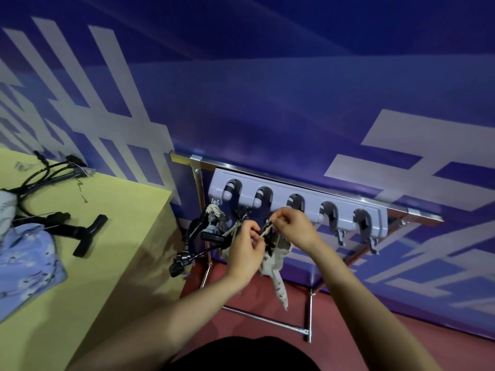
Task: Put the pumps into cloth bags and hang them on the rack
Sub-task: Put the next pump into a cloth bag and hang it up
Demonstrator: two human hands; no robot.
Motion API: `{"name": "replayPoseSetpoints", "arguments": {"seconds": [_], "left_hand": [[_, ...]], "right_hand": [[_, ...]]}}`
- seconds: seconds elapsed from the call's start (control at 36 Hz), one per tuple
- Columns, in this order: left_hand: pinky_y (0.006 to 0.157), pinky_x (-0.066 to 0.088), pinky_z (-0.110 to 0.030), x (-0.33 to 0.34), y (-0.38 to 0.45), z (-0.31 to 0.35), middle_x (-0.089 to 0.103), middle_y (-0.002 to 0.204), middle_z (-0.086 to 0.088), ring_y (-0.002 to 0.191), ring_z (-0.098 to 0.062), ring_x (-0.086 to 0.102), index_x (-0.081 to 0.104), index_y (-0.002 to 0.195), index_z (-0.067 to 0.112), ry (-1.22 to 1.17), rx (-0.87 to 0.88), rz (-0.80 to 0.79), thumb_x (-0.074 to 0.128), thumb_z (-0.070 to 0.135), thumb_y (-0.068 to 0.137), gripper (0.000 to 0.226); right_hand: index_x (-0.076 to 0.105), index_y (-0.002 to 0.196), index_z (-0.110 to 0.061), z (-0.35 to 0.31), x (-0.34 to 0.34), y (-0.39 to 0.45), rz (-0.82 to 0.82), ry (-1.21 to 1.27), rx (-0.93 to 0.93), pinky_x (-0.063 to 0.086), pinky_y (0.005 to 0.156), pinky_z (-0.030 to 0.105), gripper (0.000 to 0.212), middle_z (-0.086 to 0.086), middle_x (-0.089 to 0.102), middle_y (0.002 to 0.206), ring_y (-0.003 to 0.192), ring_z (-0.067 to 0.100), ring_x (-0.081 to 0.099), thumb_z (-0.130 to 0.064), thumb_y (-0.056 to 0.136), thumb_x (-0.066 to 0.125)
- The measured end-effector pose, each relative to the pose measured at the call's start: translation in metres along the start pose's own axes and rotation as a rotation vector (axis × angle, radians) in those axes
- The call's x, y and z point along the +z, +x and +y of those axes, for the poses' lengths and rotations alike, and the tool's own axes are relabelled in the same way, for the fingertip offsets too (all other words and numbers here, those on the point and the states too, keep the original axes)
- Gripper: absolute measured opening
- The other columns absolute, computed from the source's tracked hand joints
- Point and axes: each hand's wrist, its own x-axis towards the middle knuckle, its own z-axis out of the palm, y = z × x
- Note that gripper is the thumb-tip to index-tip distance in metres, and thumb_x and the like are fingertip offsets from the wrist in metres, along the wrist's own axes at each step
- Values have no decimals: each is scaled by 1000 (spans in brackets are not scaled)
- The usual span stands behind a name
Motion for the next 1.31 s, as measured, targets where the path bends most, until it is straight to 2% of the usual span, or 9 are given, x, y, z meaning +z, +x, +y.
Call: {"name": "replayPoseSetpoints", "arguments": {"seconds": [0.19,0.31,0.44,0.58,0.69,0.81,1.03,1.14,1.31], "left_hand": [[71,50,-39,-15,16,-4,59,80,-1,72,-18,60,45,104,14,-97,-80,47,64,7,87,26],[82,53,-40,-19,23,2,62,92,2,86,-20,64,46,129,11,-170,-186,-8,63,18,91,42],[59,52,-26,-18,24,12,68,91,-6,67,-14,66,33,144,30,-312,-219,-91,60,18,94,58],[52,49,-27,-24,32,21,65,74,-6,58,-16,62,45,133,27,-242,-235,-177,58,21,95,40],[64,54,-43,-37,33,12,64,73,-10,63,-24,66,51,97,27,-39,-178,-108,57,28,92,8],[69,53,-50,-43,26,6,61,74,-13,70,-29,65,47,80,28,131,-110,-143,58,31,90,16],[62,50,-45,-53,8,6,43,58,4,61,-29,59,58,111,30,232,-69,-262,58,29,85,27],[55,41,-37,-62,6,-3,51,57,3,55,-21,54,63,93,31,241,-54,-255,55,29,91,8],[68,47,-47,-80,15,2,65,78,-11,71,-27,61,60,92,23,129,-85,-163,54,31,93,10]], "right_hand": [[56,74,-27,10,9,-1,66,63,2,40,61,26,24,-6,54,65,57,6,49,-14,94,59],[59,78,-20,14,17,-3,135,146,46,39,58,16,21,-5,57,67,60,7,51,-9,95,57],[57,81,-21,17,26,-6,182,212,47,40,59,22,19,-4,54,66,58,8,49,-8,95,55],[54,95,-22,21,35,-12,190,245,63,38,57,27,19,-3,52,67,56,10,46,-3,95,51],[54,98,-20,19,37,-13,190,255,73,38,58,28,15,-4,51,70,59,11,47,-6,97,50],[53,95,-24,17,37,-14,210,241,59,40,60,27,18,-4,55,75,65,12,51,-6,96,50],[61,108,-26,24,42,-26,266,245,10,48,92,32,31,4,61,120,108,16,58,-3,94,46],[61,105,-21,23,39,-33,307,272,3,49,90,30,25,5,62,117,106,16,58,-4,96,45],[61,110,-14,27,45,-32,346,230,79,42,74,19,18,8,63,113,91,14,59,-10,97,49]]}}
